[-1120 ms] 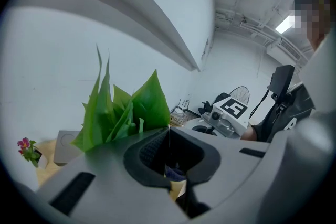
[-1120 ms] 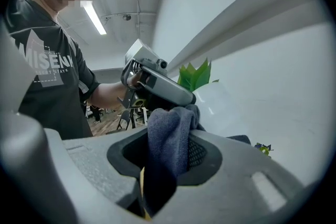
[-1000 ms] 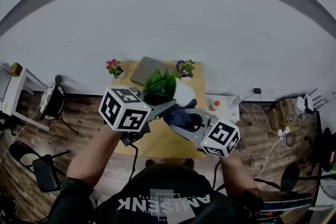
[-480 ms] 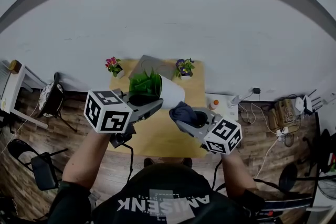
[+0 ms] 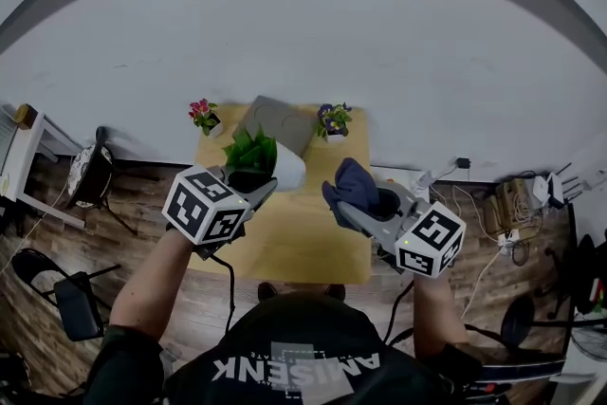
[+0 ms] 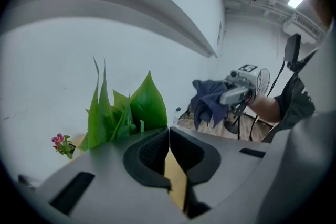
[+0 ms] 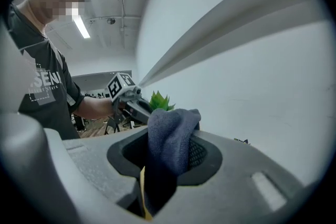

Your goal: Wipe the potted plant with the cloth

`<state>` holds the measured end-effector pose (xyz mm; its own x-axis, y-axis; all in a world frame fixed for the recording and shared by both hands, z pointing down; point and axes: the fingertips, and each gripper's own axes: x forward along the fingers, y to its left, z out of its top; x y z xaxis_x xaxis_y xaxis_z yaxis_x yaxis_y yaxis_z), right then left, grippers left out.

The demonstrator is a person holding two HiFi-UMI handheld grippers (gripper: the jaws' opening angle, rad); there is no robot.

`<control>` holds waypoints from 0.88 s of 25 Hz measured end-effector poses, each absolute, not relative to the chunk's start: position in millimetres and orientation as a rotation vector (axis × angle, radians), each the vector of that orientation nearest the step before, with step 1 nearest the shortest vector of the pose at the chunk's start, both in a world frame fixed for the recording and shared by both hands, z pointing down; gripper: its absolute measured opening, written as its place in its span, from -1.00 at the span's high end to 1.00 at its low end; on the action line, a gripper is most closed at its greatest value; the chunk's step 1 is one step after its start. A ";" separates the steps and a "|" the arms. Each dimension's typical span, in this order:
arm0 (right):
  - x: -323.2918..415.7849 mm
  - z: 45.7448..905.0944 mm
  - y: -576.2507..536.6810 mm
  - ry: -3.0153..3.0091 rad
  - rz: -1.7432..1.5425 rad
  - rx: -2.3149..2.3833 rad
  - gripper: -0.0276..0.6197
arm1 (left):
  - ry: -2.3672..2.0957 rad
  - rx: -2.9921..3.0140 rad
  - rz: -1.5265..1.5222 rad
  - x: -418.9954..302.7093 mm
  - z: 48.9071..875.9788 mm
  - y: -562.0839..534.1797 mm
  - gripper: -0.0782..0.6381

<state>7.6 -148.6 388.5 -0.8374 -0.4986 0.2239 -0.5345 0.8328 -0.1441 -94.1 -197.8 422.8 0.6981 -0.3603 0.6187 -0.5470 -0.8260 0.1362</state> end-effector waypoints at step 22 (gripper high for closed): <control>19.6 384.0 -190.6 -2.843 0.404 0.957 0.53 | -0.872 2.358 1.479 -178.8 615.2 -268.0 0.74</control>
